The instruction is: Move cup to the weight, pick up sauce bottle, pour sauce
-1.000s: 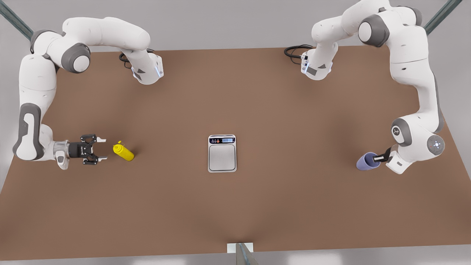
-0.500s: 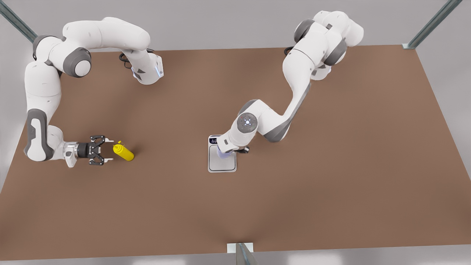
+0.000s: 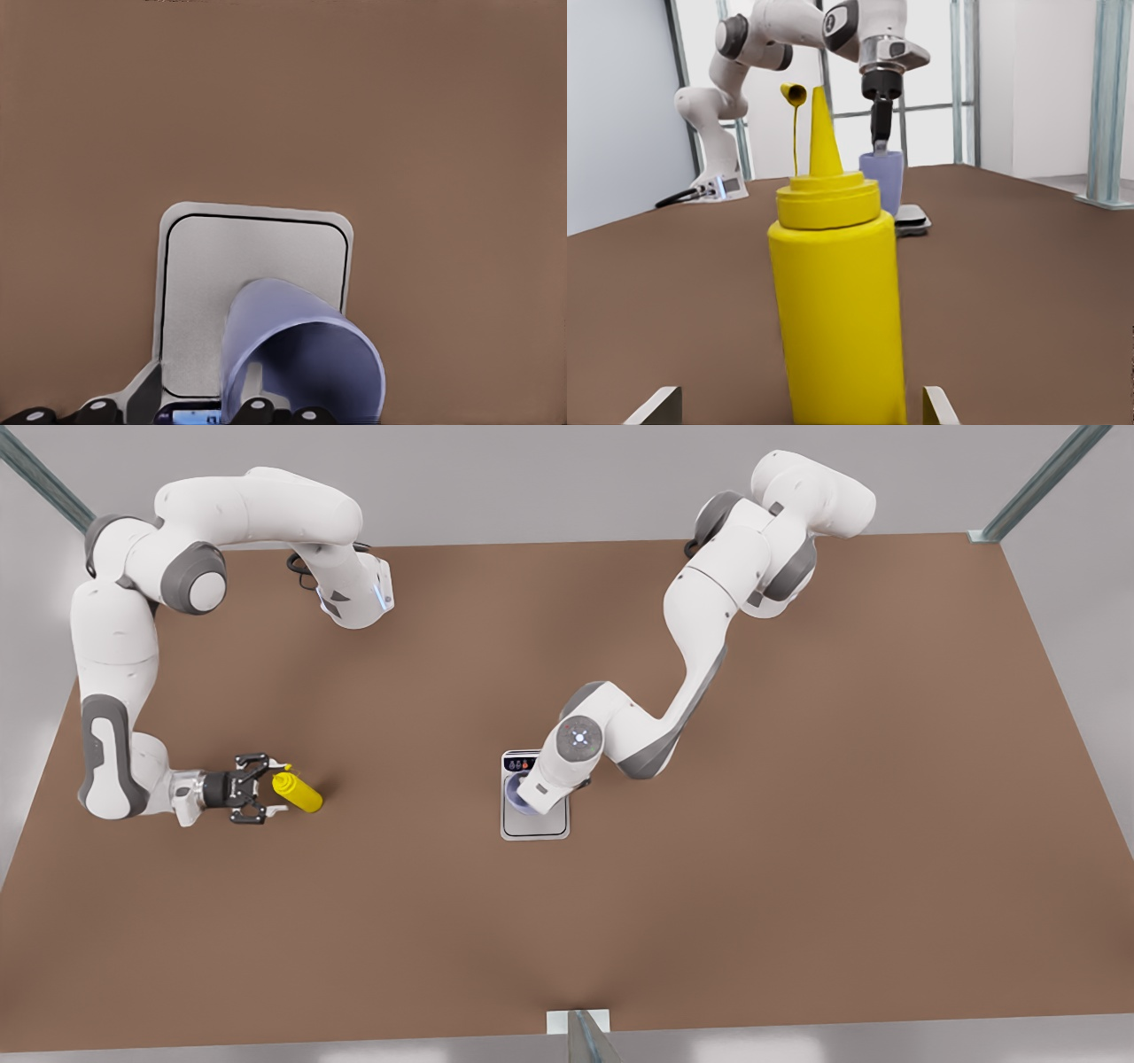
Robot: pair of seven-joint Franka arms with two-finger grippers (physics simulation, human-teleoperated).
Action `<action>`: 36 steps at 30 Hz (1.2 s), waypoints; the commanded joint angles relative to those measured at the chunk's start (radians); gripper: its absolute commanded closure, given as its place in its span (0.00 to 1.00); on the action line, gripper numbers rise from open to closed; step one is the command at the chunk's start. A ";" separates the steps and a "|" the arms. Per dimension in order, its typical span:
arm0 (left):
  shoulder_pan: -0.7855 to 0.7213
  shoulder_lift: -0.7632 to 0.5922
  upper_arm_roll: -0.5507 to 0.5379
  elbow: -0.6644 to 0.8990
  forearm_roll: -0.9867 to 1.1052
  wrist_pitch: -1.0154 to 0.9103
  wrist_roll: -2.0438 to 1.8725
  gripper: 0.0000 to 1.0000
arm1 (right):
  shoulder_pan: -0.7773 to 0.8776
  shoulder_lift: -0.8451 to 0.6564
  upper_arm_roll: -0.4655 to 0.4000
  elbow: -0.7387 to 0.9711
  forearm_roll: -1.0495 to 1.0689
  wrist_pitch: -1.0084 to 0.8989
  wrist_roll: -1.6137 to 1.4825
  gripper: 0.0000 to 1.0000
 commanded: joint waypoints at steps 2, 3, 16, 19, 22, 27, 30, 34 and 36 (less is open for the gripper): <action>0.010 -0.088 0.000 0.009 0.026 -0.217 -0.360 0.00 | 0.003 -0.001 0.000 -0.008 0.018 0.007 -0.157 0.00; 0.013 -0.115 0.000 0.009 0.026 -0.286 -0.360 0.00 | 0.008 -0.001 0.000 -0.011 0.022 0.007 -0.157 0.00; 0.503 -0.717 0.032 -0.443 0.138 -0.636 0.556 0.00 | 0.062 -0.001 0.000 -0.039 0.076 0.024 -0.155 0.00; 0.500 -0.715 0.029 -0.440 0.101 -0.636 0.555 0.00 | 0.063 -0.001 0.000 -0.040 0.079 0.024 -0.157 0.00; 0.503 -0.715 0.029 -0.442 0.101 -0.636 0.555 0.00 | 0.062 -0.001 -0.001 -0.042 0.077 0.025 -0.161 0.38; 0.503 -0.715 0.029 -0.440 0.099 -0.638 0.561 0.00 | 0.060 -0.002 -0.001 -0.040 0.076 0.022 -0.161 0.46; 0.504 -0.715 0.029 -0.440 0.099 -0.638 0.561 0.00 | 0.060 -0.015 -0.003 -0.030 0.073 0.004 -0.138 0.46; 0.503 -0.715 0.029 -0.440 0.099 -0.646 0.559 0.00 | 0.126 -0.061 -0.008 0.003 0.064 0.004 -0.034 0.46; 0.503 -0.715 0.029 -0.440 0.099 -0.646 0.559 0.00 | 0.209 -0.078 -0.027 0.065 0.042 0.021 0.057 0.46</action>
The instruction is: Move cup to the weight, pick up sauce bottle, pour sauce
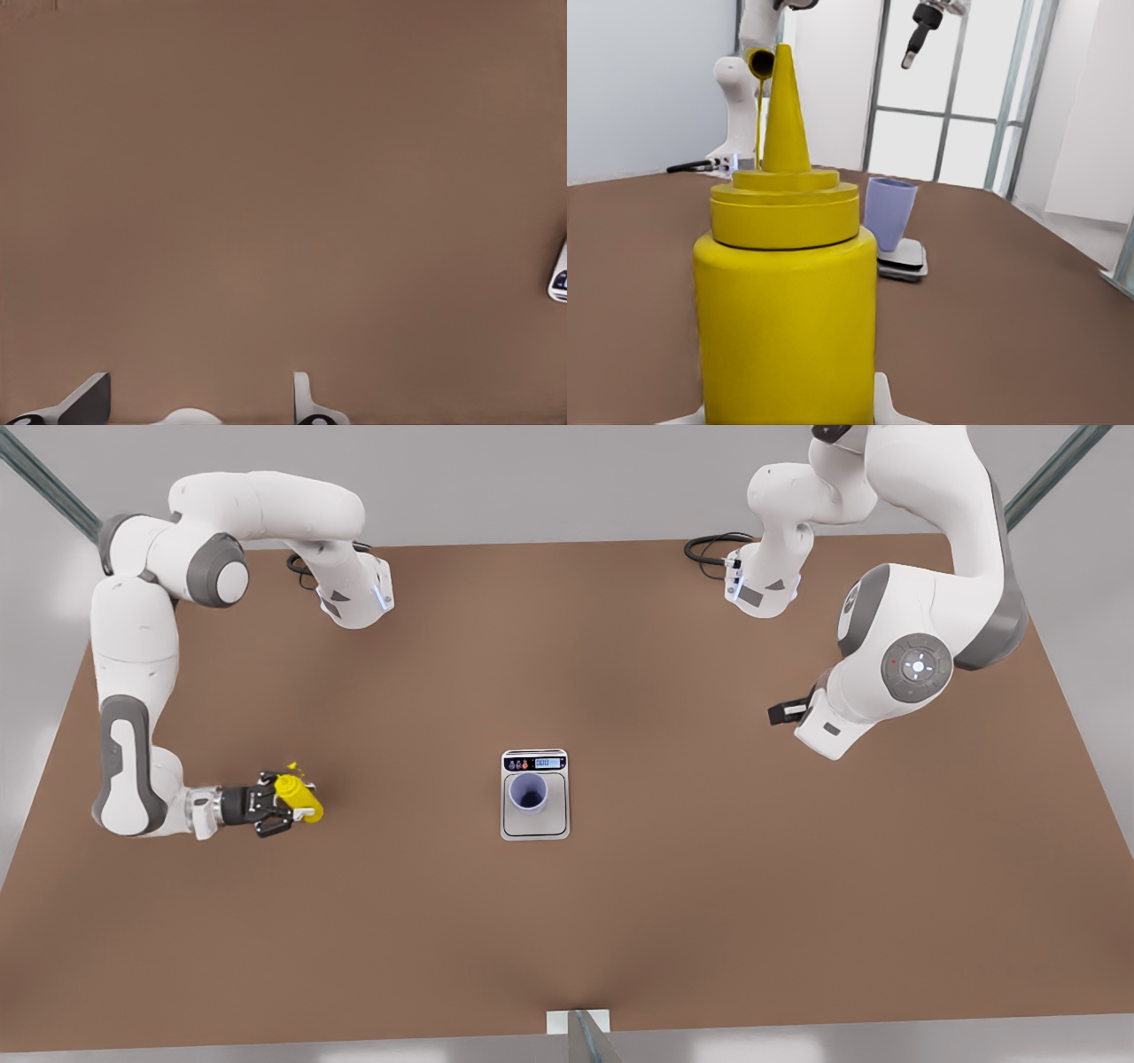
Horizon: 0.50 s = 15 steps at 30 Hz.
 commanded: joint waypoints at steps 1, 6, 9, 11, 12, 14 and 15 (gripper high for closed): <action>-0.001 -0.001 0.000 0.000 0.000 -0.005 0.140 0.00 | 0.094 -0.012 -0.045 0.057 -0.018 0.009 0.195 0.46; 0.000 -0.001 0.000 0.000 0.002 -0.025 0.142 0.00 | 0.417 -0.032 -0.211 0.266 -0.075 0.081 0.578 0.46; -0.004 0.028 -0.002 -0.003 0.003 -0.025 0.137 0.00 | 0.671 -0.030 -0.390 0.296 -0.114 0.190 0.747 0.45; 0.010 0.027 0.000 -0.003 -0.004 -0.023 0.142 0.00 | 0.823 -0.030 -0.510 0.296 -0.150 0.220 0.856 0.45; 0.019 0.027 0.000 -0.003 -0.027 -0.022 0.143 0.00 | 0.880 -0.029 -0.554 0.296 -0.185 0.238 0.888 0.45; 0.019 0.027 -0.002 -0.003 -0.027 -0.023 0.142 0.00 | 0.950 -0.029 -0.585 0.300 -0.254 0.269 0.992 0.45; 0.019 0.027 -0.002 -0.003 -0.027 -0.022 0.142 0.00 | 0.983 -0.026 -0.601 0.300 -0.271 0.290 1.029 0.45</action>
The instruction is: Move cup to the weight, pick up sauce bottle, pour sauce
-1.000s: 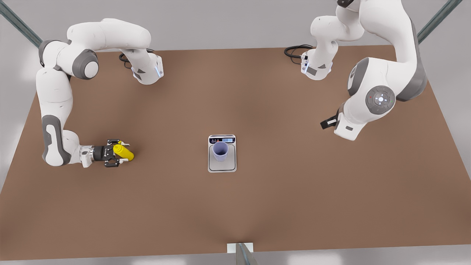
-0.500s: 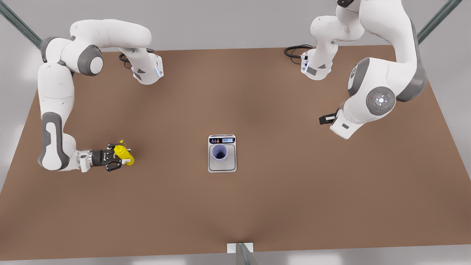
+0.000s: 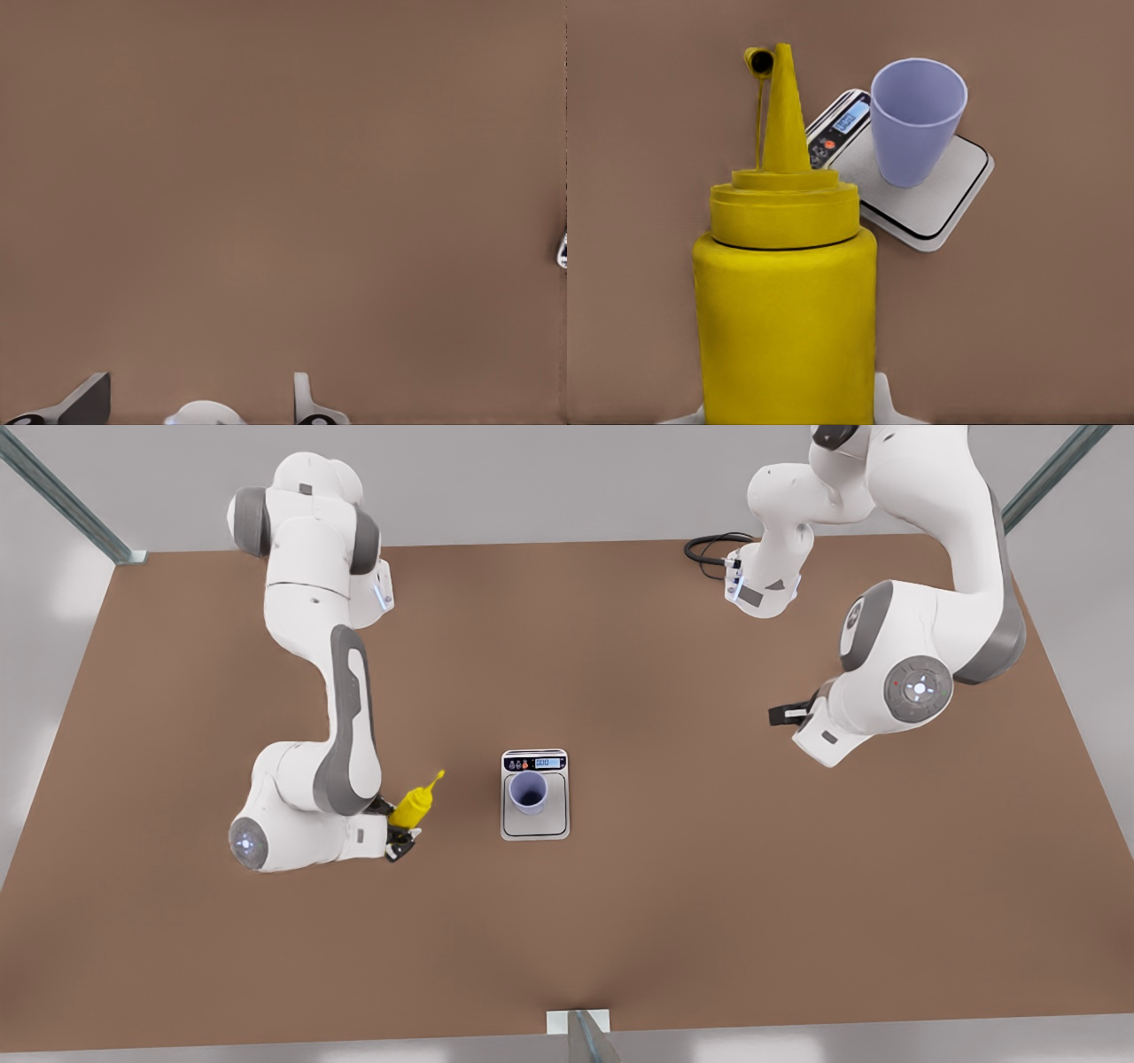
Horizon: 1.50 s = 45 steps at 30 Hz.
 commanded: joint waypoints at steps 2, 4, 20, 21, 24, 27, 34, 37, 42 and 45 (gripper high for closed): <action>-0.002 -0.002 -0.001 0.002 -0.008 -0.001 0.062 0.00 | 0.085 0.004 -0.034 0.004 -0.093 0.128 0.726 0.45; -0.003 -0.002 -0.002 0.002 -0.006 -0.001 0.062 0.00 | 0.133 0.017 -0.034 0.009 -0.147 0.168 0.854 0.45; -0.005 0.000 -0.002 0.003 -0.003 -0.001 0.059 0.00 | 0.332 0.096 -0.032 0.065 -0.509 0.243 1.110 0.46; -0.005 0.000 -0.001 0.002 -0.003 -0.001 0.060 0.00 | 0.332 0.087 -0.032 0.065 -0.526 0.226 1.093 0.46; -0.003 0.000 -0.001 0.003 -0.003 -0.001 0.060 0.00 | 0.329 0.080 -0.034 0.064 -0.527 0.218 1.090 0.46; -0.005 0.000 -0.002 0.003 -0.002 -0.001 0.059 0.00 | 0.338 0.073 -0.032 0.065 -0.543 0.192 1.090 0.46; -0.005 0.000 -0.001 0.003 -0.002 -0.001 0.057 0.00 | 0.371 0.052 -0.034 0.059 -0.613 0.116 1.053 0.45; -0.005 0.000 -0.002 0.003 -0.002 -0.001 0.056 0.00 | 0.375 0.014 -0.034 0.047 -0.645 0.073 1.027 0.46; -0.006 0.000 -0.002 0.003 -0.002 -0.001 0.054 0.00 | 0.426 0.024 -0.030 0.041 -0.708 0.071 1.027 0.45; -0.006 0.000 -0.001 0.003 0.000 -0.003 0.054 0.00 | 0.432 0.029 -0.029 0.039 -0.719 0.073 1.033 0.45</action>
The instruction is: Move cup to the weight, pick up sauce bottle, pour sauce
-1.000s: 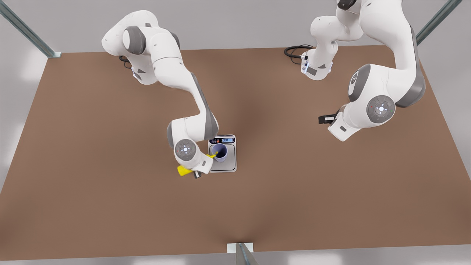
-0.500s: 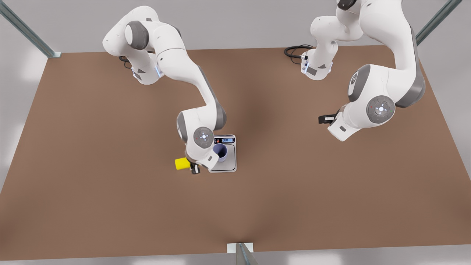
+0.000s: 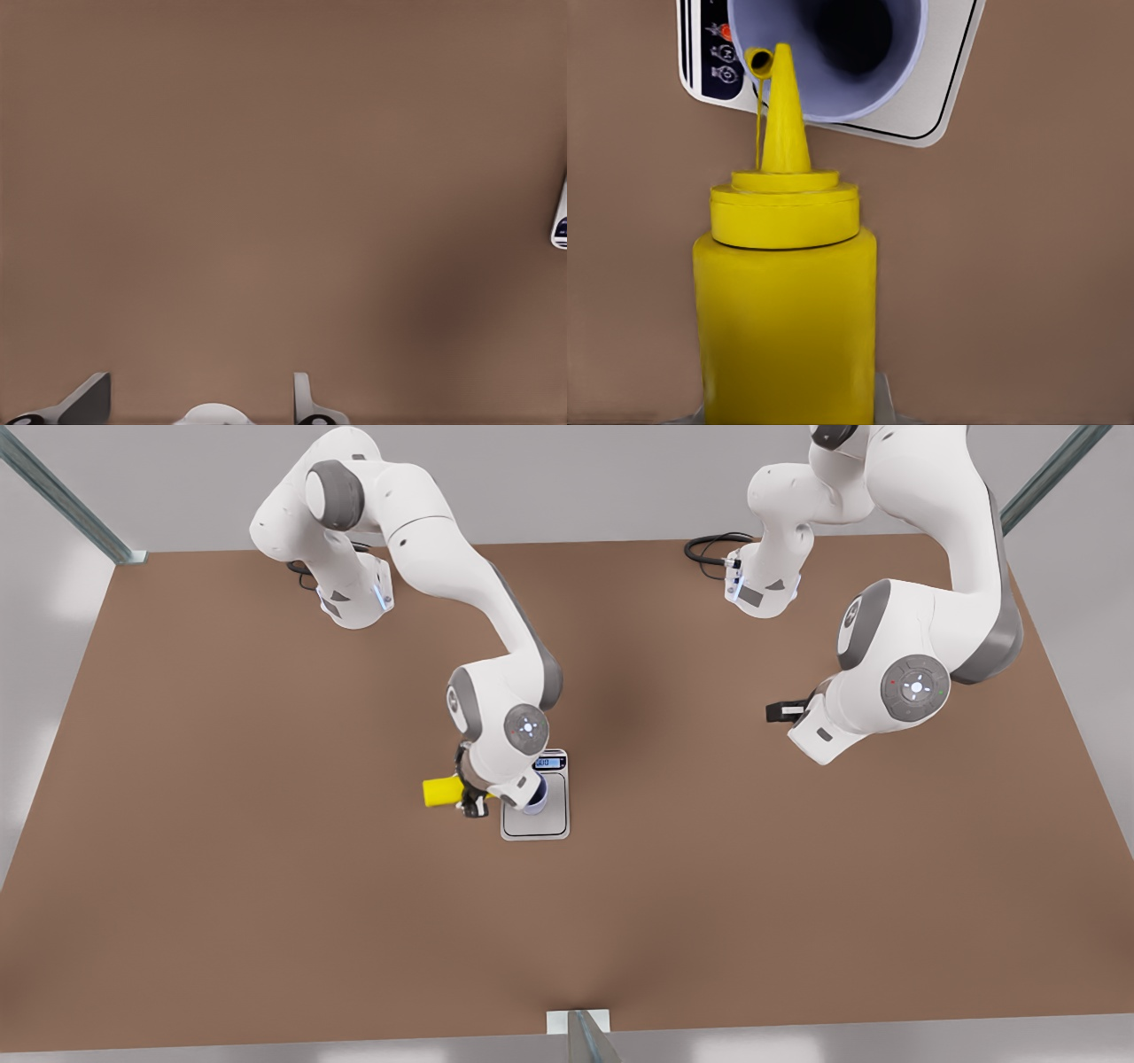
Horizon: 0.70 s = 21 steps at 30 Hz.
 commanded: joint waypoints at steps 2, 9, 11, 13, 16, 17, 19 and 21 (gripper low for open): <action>0.000 -0.001 0.000 0.000 0.001 -0.002 0.002 0.00 | 0.003 0.009 0.000 0.000 -0.021 -0.014 0.075 0.46; 0.000 -0.001 -0.002 0.000 0.001 -0.002 0.000 0.00 | 0.009 0.035 0.000 0.010 -0.019 -0.009 0.078 0.46; 0.000 -0.001 -0.002 0.000 0.001 -0.002 0.000 0.00 | 0.009 0.036 0.000 0.011 -0.019 -0.009 0.077 0.46; 0.000 -0.001 -0.002 0.000 0.001 -0.002 0.000 0.00 | 0.008 0.035 -0.002 0.016 -0.018 -0.009 0.078 0.46; -0.001 -0.001 0.000 0.000 0.001 -0.002 0.000 0.00 | -0.004 0.017 -0.011 0.034 -0.009 -0.012 0.048 0.46; -0.001 -0.001 0.000 0.000 0.001 -0.002 0.000 0.00 | -0.020 0.006 -0.008 0.034 -0.007 -0.012 0.045 0.45; 0.000 -0.001 -0.002 0.000 0.000 -0.002 0.000 0.00 | -0.075 -0.016 -0.008 0.034 0.033 -0.012 -0.014 0.45; -0.001 -0.001 -0.002 0.000 0.000 -0.002 0.000 0.00 | -0.150 -0.019 -0.008 0.046 0.128 -0.012 -0.072 0.46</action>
